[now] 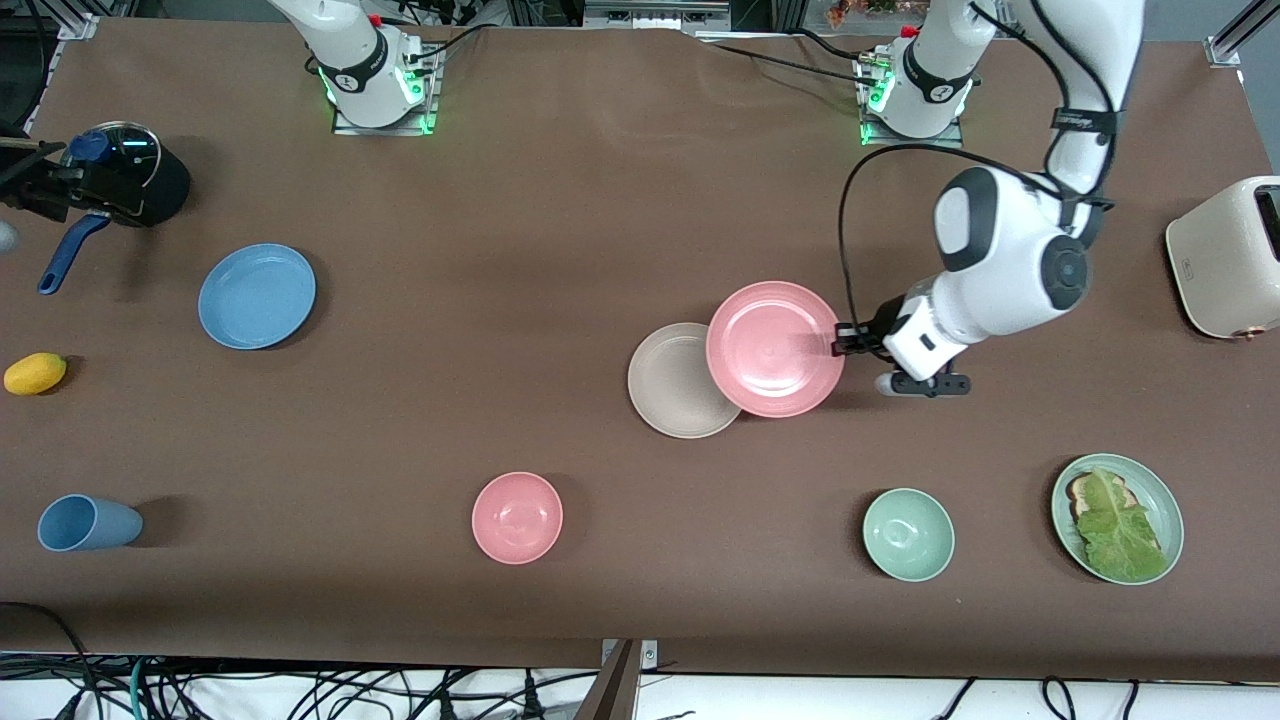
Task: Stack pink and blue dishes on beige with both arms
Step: 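Carry the pink plate with the left gripper onto the beige plate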
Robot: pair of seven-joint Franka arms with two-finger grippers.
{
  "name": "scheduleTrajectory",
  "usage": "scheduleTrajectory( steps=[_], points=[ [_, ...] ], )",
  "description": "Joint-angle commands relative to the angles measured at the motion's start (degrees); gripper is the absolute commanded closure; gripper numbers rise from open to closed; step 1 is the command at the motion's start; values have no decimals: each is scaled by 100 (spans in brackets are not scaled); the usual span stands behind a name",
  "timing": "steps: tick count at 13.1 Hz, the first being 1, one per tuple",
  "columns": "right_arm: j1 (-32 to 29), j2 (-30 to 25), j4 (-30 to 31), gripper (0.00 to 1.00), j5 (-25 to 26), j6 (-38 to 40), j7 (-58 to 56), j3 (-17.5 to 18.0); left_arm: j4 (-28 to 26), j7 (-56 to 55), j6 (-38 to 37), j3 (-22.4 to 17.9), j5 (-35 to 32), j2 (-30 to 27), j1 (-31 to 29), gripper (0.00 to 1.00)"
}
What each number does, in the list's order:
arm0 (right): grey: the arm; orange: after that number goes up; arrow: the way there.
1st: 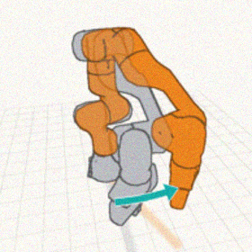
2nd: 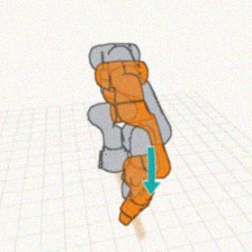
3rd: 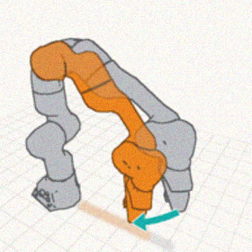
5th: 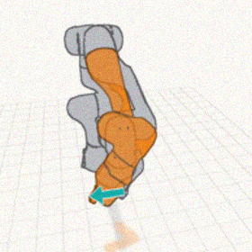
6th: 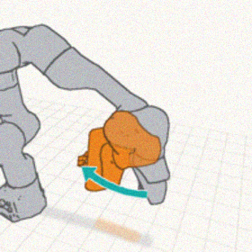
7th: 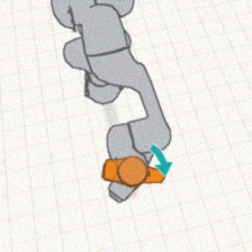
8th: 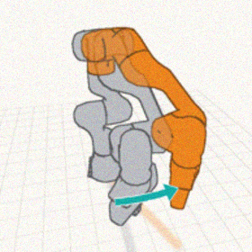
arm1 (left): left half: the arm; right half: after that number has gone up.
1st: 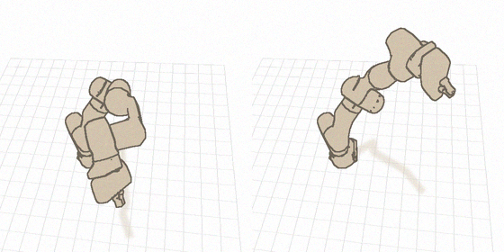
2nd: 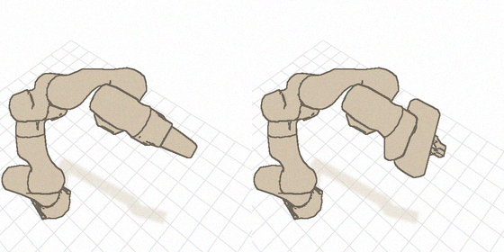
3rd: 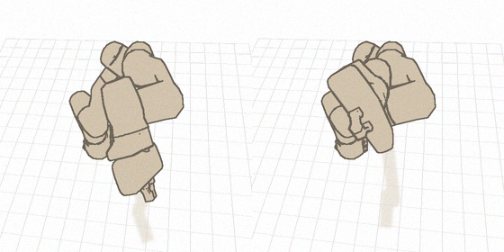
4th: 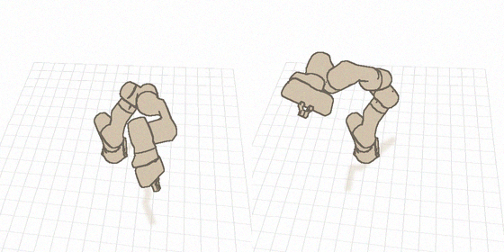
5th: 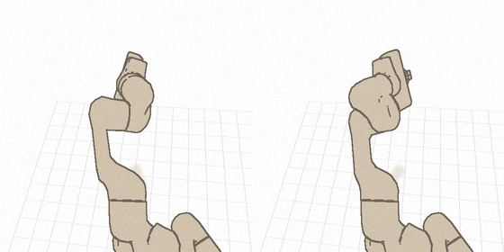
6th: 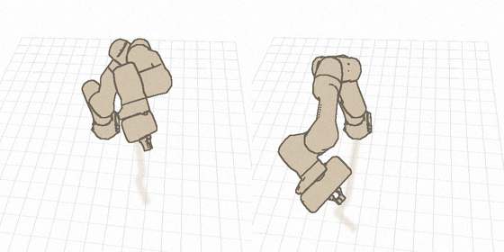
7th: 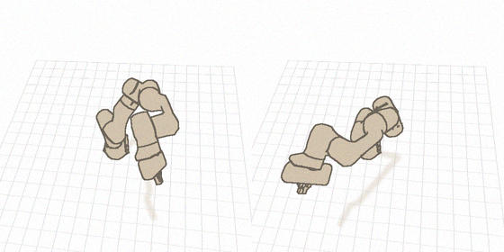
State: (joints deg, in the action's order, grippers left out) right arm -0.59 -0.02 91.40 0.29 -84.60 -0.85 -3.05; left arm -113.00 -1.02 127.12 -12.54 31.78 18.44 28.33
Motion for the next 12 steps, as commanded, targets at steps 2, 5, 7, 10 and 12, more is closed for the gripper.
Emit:
scheduleTrajectory(
  steps=[2,5,7,10,12],
  points=[
    [-38,-86,9,0,-73,58,-3,15,146,-898,601,-82,-128,370,646,100],
    [-38,-77,9,0,-73,58,-12,15,146,-1295,1173,-74,-120,686,1033,100],
    [-38,-77,9,0,-73,58,-12,15,146,-1322,1411,-74,-120,853,1131,100],
    [-38,-77,9,0,-73,58,-12,15,155,-1409,1622,-74,-111,994,1219,100],
    [-38,-77,9,0,-73,66,-12,6,173,-1523,1763,-74,-93,1073,1307,100]
  ],
)
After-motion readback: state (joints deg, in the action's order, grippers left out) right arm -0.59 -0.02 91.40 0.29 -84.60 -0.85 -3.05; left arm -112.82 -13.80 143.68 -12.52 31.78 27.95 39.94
